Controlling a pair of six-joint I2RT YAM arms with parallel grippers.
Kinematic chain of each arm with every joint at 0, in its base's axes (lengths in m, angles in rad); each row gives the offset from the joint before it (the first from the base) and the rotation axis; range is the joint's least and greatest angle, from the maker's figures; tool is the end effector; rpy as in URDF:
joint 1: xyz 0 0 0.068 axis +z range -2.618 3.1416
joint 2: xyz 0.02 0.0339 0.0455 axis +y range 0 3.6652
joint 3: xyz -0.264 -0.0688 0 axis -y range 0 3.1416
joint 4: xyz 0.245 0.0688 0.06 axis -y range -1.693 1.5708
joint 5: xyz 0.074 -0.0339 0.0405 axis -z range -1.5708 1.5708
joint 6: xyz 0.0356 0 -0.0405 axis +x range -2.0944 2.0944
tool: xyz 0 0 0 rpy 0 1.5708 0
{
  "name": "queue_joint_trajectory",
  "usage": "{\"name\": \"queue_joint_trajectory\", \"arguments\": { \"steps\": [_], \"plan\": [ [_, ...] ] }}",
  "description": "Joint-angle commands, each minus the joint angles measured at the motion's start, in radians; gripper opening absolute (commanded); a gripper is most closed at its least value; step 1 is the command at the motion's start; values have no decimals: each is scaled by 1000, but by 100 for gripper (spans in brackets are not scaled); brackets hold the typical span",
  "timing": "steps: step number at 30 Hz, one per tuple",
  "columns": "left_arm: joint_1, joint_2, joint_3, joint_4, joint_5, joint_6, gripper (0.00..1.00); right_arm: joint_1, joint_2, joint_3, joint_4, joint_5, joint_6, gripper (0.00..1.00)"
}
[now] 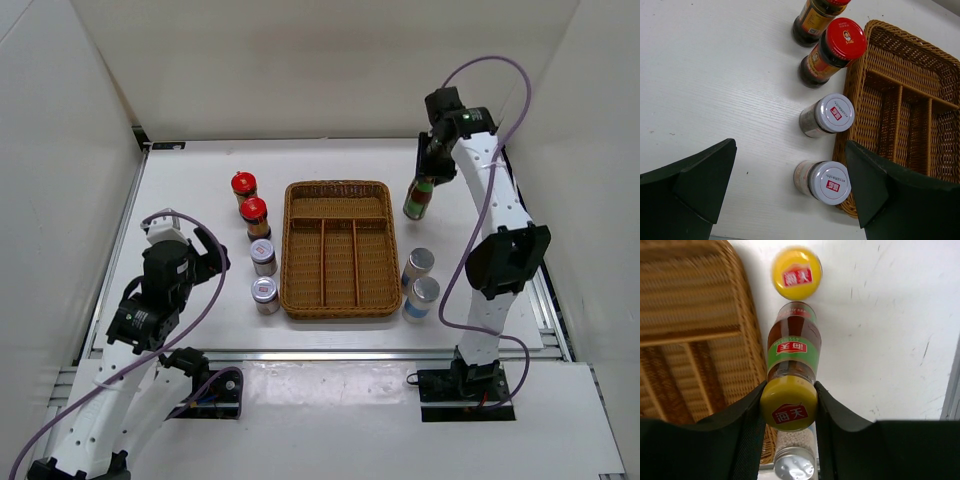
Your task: Organize the condiment bottles
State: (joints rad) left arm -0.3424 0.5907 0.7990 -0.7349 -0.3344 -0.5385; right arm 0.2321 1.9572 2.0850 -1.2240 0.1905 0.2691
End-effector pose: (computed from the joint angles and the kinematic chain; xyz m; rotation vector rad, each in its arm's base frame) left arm 0.1180 -0.0296 0.3158 -0.4010 2.0318 -0.1909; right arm 0.3953 0.0865 0.3519 0.1096 2.6333 -0.0858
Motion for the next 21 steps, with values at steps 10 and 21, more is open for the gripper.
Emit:
{"name": "queue_joint_trajectory", "arguments": {
  "steps": [10,21],
  "plan": [
    [-3,-8,-9,23,-11,11,100,134,6,311,70,-140,-12,0],
    [-12,-8,0,23,-2,38,100,271,118,222,198,-19,-11,0]
  ]
}}
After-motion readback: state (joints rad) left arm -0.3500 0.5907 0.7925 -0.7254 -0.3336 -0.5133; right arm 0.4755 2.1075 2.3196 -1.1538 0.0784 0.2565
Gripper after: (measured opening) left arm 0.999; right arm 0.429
